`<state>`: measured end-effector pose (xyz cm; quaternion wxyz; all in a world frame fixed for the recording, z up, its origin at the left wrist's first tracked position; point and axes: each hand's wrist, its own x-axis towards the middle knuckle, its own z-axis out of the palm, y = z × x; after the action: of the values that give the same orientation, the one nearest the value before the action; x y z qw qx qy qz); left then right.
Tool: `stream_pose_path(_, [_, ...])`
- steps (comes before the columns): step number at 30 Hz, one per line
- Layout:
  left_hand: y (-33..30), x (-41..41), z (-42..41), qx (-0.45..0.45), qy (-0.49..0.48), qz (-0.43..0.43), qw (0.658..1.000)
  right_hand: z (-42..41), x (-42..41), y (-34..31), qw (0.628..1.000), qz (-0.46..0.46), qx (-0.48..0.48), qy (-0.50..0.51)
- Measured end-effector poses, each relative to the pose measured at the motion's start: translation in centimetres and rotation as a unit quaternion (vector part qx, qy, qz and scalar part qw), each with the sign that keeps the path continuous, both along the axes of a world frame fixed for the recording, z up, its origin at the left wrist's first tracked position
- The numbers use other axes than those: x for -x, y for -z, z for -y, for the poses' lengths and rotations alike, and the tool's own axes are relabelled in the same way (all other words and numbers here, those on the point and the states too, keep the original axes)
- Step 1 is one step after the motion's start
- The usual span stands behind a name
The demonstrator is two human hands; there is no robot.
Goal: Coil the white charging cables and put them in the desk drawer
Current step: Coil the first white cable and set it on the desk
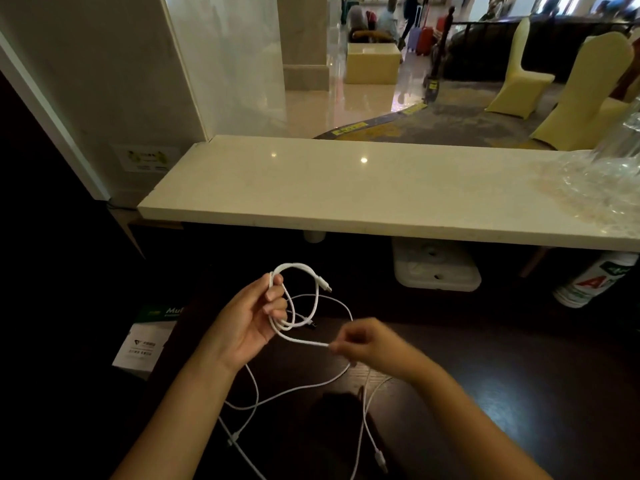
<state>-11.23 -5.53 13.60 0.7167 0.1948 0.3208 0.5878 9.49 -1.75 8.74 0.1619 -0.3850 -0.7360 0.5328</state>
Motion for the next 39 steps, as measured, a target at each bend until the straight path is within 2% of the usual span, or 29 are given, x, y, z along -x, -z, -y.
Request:
stream_pose_path(3, [0.2, 0.0, 0.6, 0.010, 0.049, -0.073, 0.996, -2.6, -0.6, -1.5, 0.991, 0.109, -0.069, 0.031])
stream_pose_path(9, [0.8, 0.0, 1.5, 0.036, 0.022, -0.188, 0.981, -4.8, -1.8, -3.8, 0.964, 0.259, -0.055, -0.029])
stream_pose_path(11, [1.0, -0.1, 1.9, 0.042, 0.043, -0.212, 0.975, -5.2, -1.4, -3.9, 0.953, 0.290, -0.088, -0.011])
stream_pose_path(13, [1.2, -0.6, 2.2, 0.046, 0.067, -0.228, 0.970, -5.4, 0.1, -3.6, 0.937, 0.323, -0.124, 0.050])
stream_pose_path(15, [1.4, -1.3, 2.2, 0.056, 0.076, -0.250, 0.964, -4.9, 2.0, -3.6, 0.942, 0.282, -0.110, 0.143])
stream_pose_path(17, [1.6, -2.1, 2.3, 0.062, 0.071, -0.264, 0.960, -4.1, 3.7, -4.1, 0.969, 0.153, -0.021, 0.195])
stream_pose_path(19, [1.9, -2.7, 2.4, 0.064, 0.048, -0.250, 0.965, -2.7, 5.0, -4.6, 0.976, 0.013, 0.090, 0.195])
stream_pose_path(21, [2.3, -3.0, 2.3, 0.070, 0.014, -0.233, 0.970, -1.2, 5.8, -4.5, 0.978, -0.050, 0.102, 0.176])
stream_pose_path(28, [3.1, -3.3, 1.8, 0.079, -0.094, -0.143, 0.982, 3.2, 6.7, -3.1, 0.965, -0.058, -0.098, 0.236])
stream_pose_path(31, [3.0, -3.1, 1.4, 0.079, -0.095, -0.129, 0.984, 3.9, 7.0, -2.2, 0.955, -0.083, -0.134, 0.252])
stream_pose_path(35, [2.7, -2.3, 1.5, 0.083, -0.084, -0.077, 0.990, 3.1, 6.0, -1.9, 0.946, -0.047, -0.198, 0.251])
stream_pose_path(37, [2.3, -2.1, 1.4, 0.065, -0.047, -0.067, 0.994, 2.8, 5.7, -2.0, 0.950, -0.062, -0.185, 0.244])
stream_pose_path(39, [1.8, -2.1, 1.2, 0.053, -0.015, -0.063, 0.997, 2.6, 5.5, -2.0, 0.963, -0.105, -0.106, 0.224])
